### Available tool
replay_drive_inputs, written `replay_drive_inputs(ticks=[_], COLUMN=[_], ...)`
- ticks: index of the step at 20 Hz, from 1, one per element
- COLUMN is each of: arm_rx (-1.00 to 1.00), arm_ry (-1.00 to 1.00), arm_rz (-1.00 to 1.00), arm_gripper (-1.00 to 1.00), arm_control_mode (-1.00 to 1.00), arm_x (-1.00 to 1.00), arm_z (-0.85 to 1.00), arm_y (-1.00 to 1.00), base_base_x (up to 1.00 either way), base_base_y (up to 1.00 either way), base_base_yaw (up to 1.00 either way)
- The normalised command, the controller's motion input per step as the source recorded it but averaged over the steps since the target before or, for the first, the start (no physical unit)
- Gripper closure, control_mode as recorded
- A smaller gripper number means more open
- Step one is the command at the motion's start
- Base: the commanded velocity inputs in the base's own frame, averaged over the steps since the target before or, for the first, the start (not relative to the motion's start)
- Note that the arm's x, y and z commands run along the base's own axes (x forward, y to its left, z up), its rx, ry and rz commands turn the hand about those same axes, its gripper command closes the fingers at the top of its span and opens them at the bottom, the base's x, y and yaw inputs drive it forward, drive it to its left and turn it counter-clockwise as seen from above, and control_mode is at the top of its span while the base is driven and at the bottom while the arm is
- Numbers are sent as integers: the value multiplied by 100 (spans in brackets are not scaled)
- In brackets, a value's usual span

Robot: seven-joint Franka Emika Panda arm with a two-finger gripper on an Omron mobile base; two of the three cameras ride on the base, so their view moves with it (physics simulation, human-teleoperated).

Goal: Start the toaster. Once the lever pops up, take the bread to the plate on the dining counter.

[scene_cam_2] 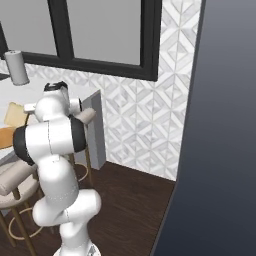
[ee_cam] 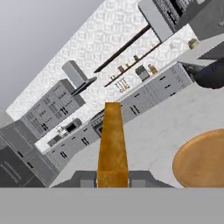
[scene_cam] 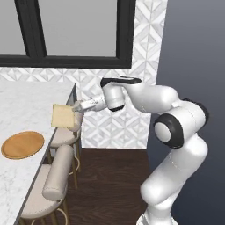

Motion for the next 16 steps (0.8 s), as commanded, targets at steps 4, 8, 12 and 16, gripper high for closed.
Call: replay_drive_inputs(ticks=[4,8,12,16], arm_rx=[0,0,-2,-7], arm_ry=[8,4,2,0], arm_rz=[29,25,13,5], arm_gripper=[100,100,100,100], arm_control_mode=[-100,-100,-100,-100], arm_x=[-13,-22,-5,-1], arm_z=[-7,-2,-2,-23], arm_y=[52,39,36,37], base_base_x=[0,0,0,0], base_base_y=[0,0,0,0], base_base_yaw=[0,0,0,0])
